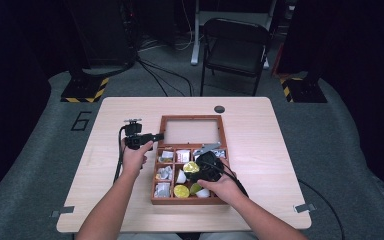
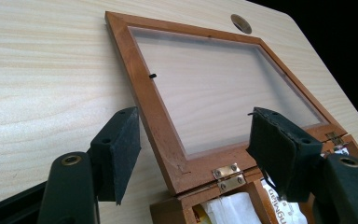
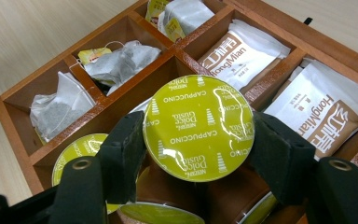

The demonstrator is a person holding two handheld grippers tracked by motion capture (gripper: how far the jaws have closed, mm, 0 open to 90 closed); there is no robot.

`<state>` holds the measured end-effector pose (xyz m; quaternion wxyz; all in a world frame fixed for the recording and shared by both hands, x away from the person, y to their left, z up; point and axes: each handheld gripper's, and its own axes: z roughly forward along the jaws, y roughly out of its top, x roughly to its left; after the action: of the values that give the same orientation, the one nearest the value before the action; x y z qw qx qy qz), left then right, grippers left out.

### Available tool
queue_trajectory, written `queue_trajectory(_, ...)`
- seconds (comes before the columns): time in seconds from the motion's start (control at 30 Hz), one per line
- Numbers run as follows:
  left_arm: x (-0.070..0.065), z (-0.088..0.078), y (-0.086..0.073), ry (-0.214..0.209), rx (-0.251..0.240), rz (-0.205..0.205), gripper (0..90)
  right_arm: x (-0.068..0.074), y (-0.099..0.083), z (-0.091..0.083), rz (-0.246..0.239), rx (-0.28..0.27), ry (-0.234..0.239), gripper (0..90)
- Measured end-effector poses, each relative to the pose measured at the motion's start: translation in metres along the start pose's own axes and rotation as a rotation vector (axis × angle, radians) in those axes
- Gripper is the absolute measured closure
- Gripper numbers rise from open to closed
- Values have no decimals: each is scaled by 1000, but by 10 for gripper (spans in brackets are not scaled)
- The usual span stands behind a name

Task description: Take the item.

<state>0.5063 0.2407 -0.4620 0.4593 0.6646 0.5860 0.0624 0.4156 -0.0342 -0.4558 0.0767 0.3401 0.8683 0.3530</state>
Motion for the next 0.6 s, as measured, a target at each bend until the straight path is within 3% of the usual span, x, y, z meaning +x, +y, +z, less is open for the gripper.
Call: queue_trajectory(0.6,0,-2,1,0,-7,-6,339,3,9,-14,-5,-18,15,370)
